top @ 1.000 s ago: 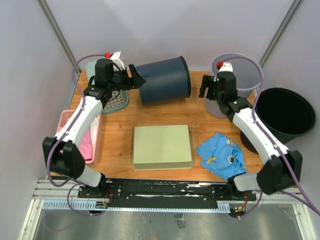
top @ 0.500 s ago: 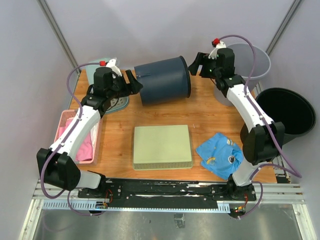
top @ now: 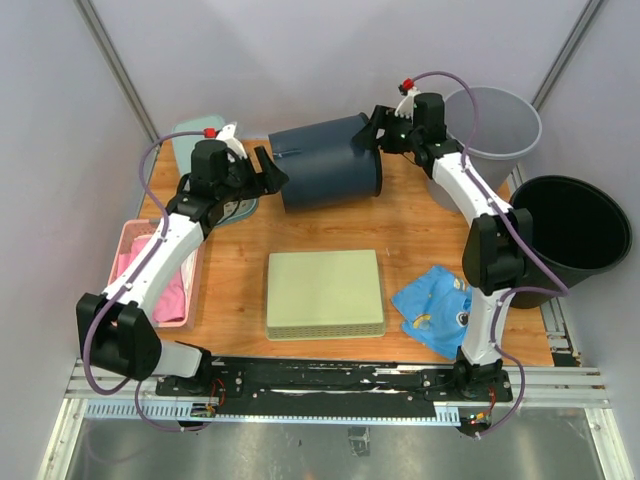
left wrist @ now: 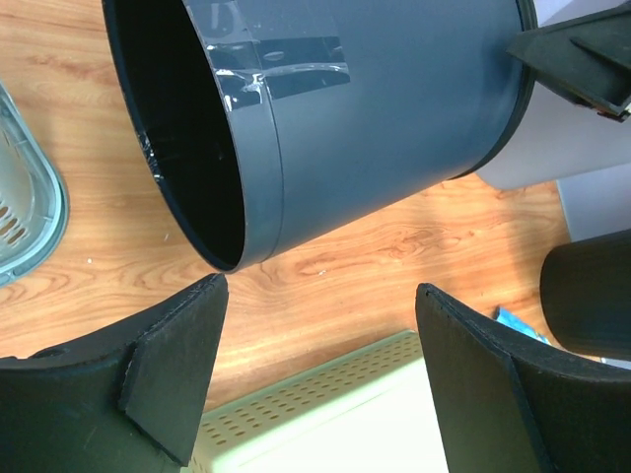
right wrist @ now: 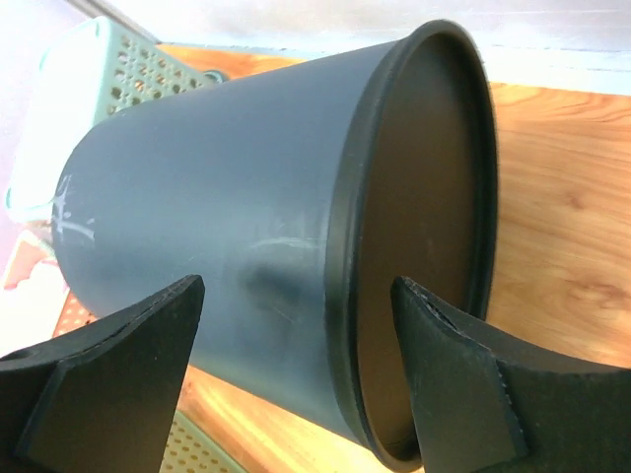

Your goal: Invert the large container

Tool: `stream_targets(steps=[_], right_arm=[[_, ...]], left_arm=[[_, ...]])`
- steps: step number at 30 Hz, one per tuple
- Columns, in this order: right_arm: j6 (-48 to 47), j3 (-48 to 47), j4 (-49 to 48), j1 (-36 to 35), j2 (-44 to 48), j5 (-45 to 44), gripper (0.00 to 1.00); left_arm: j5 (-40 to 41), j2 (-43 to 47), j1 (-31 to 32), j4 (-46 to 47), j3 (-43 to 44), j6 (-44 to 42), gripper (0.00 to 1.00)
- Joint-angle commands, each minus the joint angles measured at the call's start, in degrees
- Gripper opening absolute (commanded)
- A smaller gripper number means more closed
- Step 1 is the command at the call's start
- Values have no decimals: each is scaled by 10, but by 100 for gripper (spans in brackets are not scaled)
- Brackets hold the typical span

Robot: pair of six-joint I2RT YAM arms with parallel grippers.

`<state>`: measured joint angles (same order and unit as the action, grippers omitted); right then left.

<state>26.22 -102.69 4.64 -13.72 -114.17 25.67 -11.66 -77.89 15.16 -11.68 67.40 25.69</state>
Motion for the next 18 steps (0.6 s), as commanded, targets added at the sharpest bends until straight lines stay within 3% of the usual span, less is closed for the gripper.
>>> stream_targets(steps=[1, 5, 8, 11, 18], right_arm=[[33, -10, -38, 14, -9, 100, 76], [97, 50, -121, 25, 12, 154, 56], [123, 90, -143, 32, 39, 162, 27], [123, 116, -146, 33, 59, 165, 4], [89, 138, -105, 33, 132, 137, 1]], left_arm=[[-4, -19, 3, 25, -1, -19, 82], [-21, -55, 3, 40, 2, -20, 81], [-43, -81, 3, 47, 12, -21, 81], [-57, -99, 3, 50, 20, -26, 81], [-72, -91, 3, 46, 21, -32, 81]])
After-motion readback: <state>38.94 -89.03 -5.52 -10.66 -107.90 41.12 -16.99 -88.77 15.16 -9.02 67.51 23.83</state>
